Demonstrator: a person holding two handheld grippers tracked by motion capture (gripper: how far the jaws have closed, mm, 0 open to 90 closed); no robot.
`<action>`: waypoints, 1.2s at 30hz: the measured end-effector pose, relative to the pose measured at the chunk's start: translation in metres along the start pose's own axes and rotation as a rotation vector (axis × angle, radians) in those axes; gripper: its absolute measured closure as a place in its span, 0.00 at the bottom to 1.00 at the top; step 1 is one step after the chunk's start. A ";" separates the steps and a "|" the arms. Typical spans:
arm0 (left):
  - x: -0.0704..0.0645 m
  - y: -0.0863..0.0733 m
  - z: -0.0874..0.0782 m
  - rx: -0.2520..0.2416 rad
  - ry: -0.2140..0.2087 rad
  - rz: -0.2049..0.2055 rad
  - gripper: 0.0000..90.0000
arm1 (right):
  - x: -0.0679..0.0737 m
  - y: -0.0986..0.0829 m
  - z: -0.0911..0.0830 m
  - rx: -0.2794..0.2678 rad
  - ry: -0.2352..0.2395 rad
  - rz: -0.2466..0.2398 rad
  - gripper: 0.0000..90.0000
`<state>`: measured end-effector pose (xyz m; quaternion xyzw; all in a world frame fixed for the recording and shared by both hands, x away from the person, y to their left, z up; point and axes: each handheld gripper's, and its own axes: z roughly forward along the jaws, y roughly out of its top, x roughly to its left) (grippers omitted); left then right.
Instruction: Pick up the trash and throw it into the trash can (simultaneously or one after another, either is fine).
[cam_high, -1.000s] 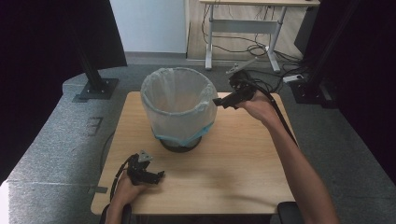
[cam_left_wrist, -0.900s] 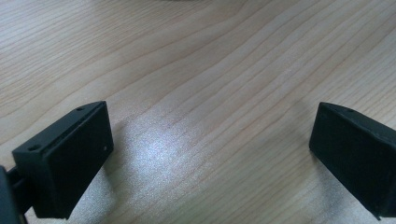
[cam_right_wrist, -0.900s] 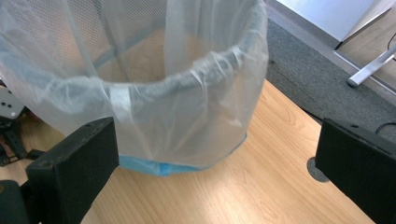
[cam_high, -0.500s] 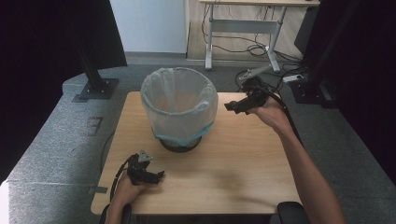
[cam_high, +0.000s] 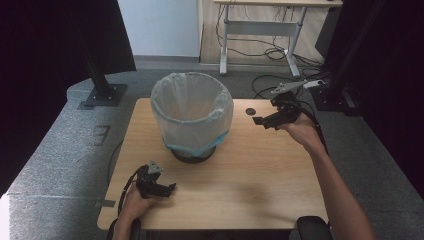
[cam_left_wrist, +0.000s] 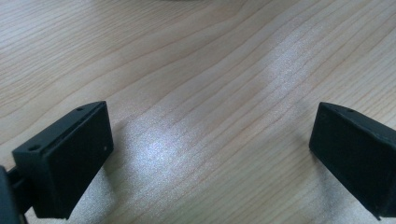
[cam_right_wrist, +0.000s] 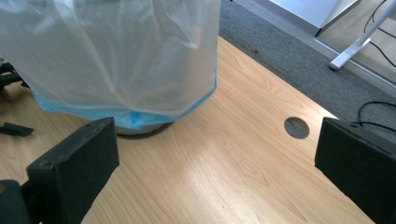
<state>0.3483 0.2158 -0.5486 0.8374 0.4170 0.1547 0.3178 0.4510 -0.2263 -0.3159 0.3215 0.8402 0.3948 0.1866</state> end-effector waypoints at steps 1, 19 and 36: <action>0.000 0.000 0.000 0.000 0.000 0.000 0.00 | -0.001 -0.003 0.000 -0.001 -0.003 0.003 0.00; 0.000 0.000 0.000 0.001 0.002 0.000 0.00 | -0.010 -0.056 0.005 -0.006 -0.033 0.046 0.00; 0.000 0.000 0.000 0.001 0.001 0.001 0.00 | -0.017 -0.102 0.016 0.012 -0.069 0.080 0.01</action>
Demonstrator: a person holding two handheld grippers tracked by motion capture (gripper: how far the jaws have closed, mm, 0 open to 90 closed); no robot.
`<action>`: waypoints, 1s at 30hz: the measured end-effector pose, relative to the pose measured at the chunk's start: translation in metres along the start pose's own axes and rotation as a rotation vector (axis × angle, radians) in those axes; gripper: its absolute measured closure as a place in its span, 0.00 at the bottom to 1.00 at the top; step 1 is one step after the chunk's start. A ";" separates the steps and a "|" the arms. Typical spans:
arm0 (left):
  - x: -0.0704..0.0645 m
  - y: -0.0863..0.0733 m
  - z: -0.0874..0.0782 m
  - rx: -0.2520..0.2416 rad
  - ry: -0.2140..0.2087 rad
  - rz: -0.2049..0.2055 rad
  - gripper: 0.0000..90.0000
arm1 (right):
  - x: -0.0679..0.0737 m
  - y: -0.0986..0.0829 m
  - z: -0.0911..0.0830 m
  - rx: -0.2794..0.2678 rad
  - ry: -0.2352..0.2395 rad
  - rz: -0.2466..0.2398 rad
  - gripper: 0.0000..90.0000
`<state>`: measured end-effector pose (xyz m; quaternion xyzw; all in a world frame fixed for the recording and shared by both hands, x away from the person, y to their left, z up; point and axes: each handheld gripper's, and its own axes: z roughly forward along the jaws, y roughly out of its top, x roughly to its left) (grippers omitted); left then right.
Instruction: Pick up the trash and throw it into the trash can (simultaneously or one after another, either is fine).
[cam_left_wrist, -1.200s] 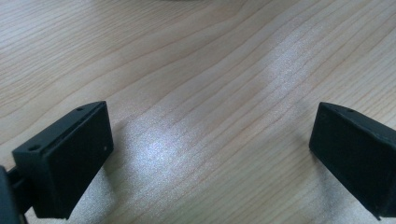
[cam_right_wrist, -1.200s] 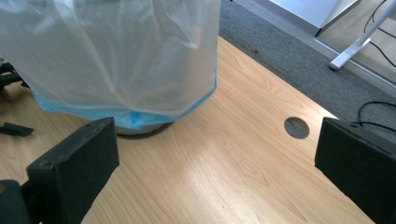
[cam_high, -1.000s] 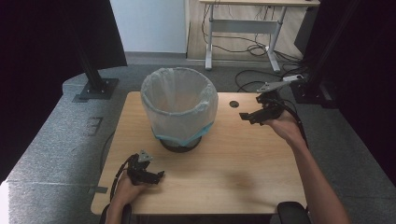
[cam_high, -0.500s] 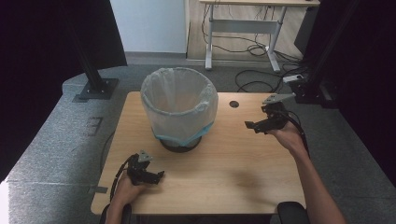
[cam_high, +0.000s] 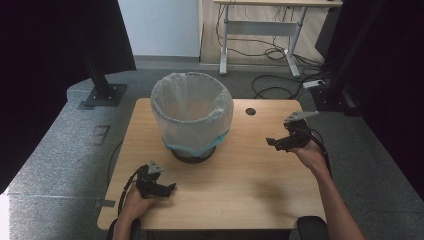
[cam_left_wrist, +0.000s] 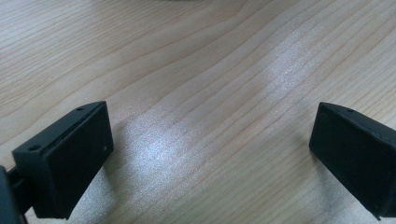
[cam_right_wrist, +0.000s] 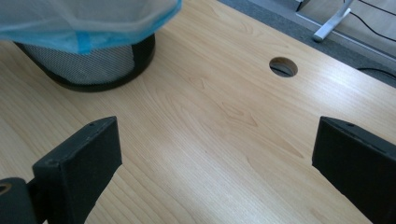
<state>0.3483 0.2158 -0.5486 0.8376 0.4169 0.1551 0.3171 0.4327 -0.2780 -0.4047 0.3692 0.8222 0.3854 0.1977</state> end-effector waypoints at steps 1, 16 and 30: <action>0.000 0.000 0.000 0.001 -0.001 0.001 0.00 | 0.000 -0.002 0.001 0.001 -0.002 0.000 0.01; 0.000 0.000 0.000 0.002 0.000 0.000 0.00 | 0.000 -0.035 0.015 0.026 -0.015 0.020 0.01; 0.000 0.000 0.000 0.001 0.000 0.000 0.00 | 0.007 -0.064 0.027 0.057 -0.012 0.021 0.01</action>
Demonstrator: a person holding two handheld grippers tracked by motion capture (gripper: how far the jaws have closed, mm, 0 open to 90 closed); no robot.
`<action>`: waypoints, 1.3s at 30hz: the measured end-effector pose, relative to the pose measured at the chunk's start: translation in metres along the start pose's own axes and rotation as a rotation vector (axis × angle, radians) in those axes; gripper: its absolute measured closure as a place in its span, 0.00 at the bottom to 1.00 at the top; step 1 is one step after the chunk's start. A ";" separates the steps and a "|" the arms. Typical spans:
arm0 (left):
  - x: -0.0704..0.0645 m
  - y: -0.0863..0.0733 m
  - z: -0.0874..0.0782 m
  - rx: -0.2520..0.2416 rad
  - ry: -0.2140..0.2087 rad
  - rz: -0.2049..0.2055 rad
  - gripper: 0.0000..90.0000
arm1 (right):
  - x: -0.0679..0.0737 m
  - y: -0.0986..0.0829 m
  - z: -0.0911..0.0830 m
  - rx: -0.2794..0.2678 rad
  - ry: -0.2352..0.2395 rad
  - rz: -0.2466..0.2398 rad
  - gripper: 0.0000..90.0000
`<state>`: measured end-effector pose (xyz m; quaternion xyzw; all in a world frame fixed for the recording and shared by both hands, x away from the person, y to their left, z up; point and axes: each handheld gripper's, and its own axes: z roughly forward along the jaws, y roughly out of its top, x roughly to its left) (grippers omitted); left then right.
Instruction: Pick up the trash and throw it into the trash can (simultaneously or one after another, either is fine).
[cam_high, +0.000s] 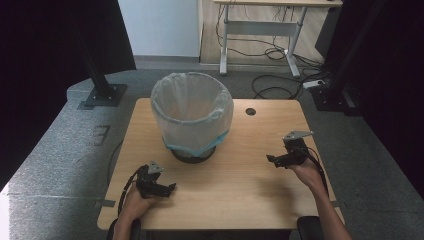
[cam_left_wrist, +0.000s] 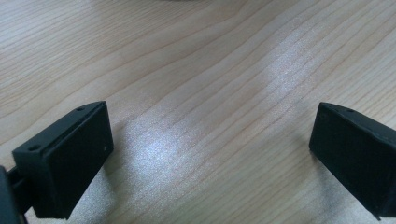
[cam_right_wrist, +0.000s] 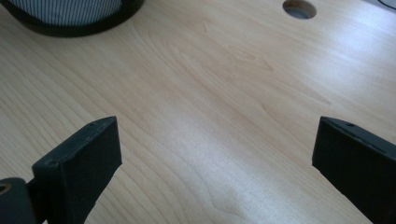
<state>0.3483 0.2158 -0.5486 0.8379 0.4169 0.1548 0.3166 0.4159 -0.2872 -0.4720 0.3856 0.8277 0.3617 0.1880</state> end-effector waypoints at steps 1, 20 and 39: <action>0.000 0.000 0.000 0.000 0.000 0.000 0.00 | 0.001 -0.002 0.001 0.003 0.001 0.000 0.01; 0.000 0.000 0.000 -0.001 0.001 -0.003 0.00 | 0.023 -0.040 0.029 0.058 0.010 -0.041 0.01; 0.000 0.000 0.000 -0.002 0.003 -0.005 0.00 | 0.045 -0.068 0.048 0.042 0.061 -0.028 0.00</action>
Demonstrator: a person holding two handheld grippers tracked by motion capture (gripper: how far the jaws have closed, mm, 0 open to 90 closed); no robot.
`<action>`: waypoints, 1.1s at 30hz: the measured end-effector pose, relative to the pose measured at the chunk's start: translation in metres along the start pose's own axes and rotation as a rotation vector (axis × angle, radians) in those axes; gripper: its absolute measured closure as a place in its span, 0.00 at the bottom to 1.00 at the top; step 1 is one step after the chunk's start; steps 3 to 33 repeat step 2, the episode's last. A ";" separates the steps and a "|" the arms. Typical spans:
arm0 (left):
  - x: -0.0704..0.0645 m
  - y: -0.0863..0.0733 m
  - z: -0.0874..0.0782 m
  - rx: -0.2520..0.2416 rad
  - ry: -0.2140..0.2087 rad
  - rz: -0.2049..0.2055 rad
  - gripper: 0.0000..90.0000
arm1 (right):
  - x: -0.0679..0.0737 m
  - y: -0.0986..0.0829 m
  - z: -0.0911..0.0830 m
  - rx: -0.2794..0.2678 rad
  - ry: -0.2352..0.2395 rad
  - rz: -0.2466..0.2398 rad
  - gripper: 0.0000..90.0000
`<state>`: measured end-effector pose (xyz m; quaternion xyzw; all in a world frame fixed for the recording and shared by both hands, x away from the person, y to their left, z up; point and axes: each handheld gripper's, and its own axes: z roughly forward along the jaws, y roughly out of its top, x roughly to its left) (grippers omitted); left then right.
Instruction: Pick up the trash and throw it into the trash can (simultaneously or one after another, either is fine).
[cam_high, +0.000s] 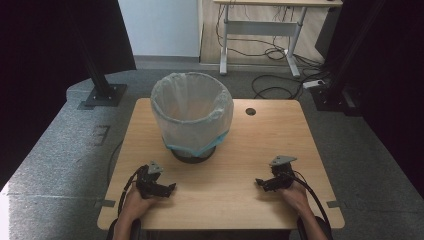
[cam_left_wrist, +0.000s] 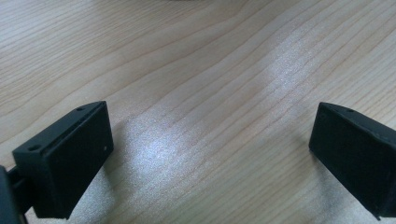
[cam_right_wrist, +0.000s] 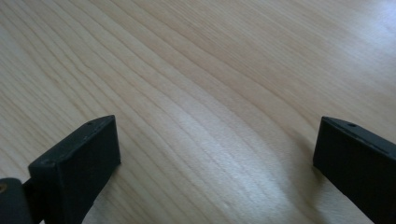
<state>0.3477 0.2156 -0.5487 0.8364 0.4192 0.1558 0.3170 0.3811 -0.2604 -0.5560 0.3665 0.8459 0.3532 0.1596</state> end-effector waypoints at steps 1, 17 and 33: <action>0.000 0.000 0.000 0.000 0.000 0.000 0.00 | 0.001 -0.001 0.001 -0.008 0.008 0.009 0.00; 0.000 0.000 0.000 0.000 0.000 0.000 0.00 | 0.001 -0.001 0.001 -0.008 0.005 0.006 0.00; 0.000 0.000 0.000 0.000 0.000 0.000 0.00 | 0.001 -0.001 0.001 -0.008 0.005 0.006 0.00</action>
